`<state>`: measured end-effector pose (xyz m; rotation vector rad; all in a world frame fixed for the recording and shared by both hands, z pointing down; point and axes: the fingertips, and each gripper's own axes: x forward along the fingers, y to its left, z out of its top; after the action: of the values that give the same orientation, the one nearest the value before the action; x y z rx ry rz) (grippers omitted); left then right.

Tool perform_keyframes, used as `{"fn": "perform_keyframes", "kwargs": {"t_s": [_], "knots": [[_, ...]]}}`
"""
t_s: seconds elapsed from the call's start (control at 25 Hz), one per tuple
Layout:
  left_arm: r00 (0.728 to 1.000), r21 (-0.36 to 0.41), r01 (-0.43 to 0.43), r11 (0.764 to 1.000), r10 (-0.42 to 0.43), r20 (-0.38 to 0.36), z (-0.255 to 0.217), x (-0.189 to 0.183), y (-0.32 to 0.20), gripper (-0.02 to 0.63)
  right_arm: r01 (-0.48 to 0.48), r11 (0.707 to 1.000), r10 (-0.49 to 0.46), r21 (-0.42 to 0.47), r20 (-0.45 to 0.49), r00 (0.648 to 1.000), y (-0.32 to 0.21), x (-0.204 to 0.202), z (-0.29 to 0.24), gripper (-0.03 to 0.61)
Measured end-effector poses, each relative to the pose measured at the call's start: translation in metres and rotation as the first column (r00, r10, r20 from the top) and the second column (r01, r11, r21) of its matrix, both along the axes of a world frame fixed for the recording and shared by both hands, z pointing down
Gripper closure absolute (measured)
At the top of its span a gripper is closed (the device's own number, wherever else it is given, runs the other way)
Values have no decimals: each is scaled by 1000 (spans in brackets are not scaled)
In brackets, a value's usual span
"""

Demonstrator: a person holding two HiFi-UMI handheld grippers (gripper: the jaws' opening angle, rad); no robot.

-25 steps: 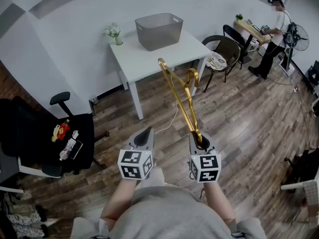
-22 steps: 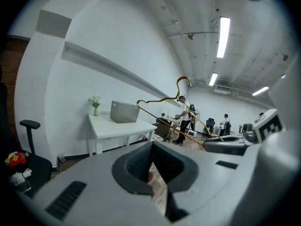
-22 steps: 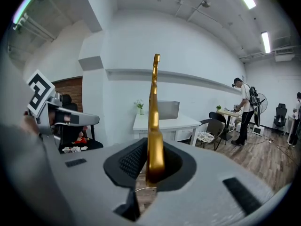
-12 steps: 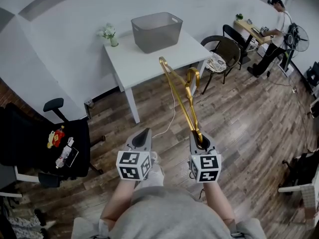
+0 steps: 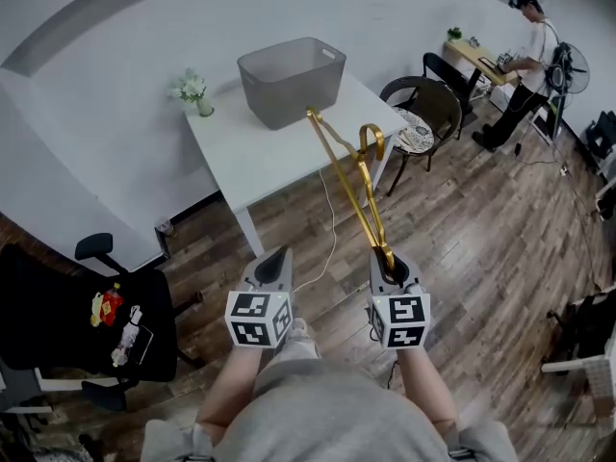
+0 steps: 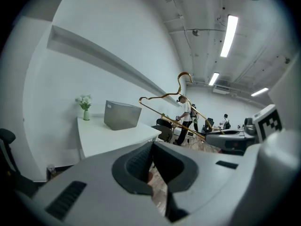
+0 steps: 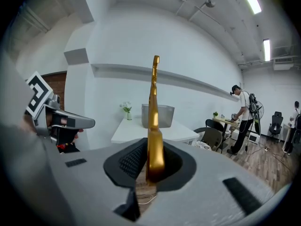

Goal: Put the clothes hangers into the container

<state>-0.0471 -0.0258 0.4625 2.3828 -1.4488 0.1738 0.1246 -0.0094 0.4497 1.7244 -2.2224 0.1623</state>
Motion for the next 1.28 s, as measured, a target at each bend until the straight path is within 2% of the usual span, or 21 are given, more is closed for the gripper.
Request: {"fn": "perform_keyframes", "kwargs": {"t_s": [0.64, 1.28], "knots": [[998, 19, -63, 998, 62, 30, 0, -19, -152, 606, -57, 998, 57, 16, -13, 998, -141, -16, -4, 526], [1000, 4, -11, 1000, 10, 16, 6, -34, -235, 606, 14, 1000, -15, -11, -93, 996, -266, -19, -21, 526]]}}
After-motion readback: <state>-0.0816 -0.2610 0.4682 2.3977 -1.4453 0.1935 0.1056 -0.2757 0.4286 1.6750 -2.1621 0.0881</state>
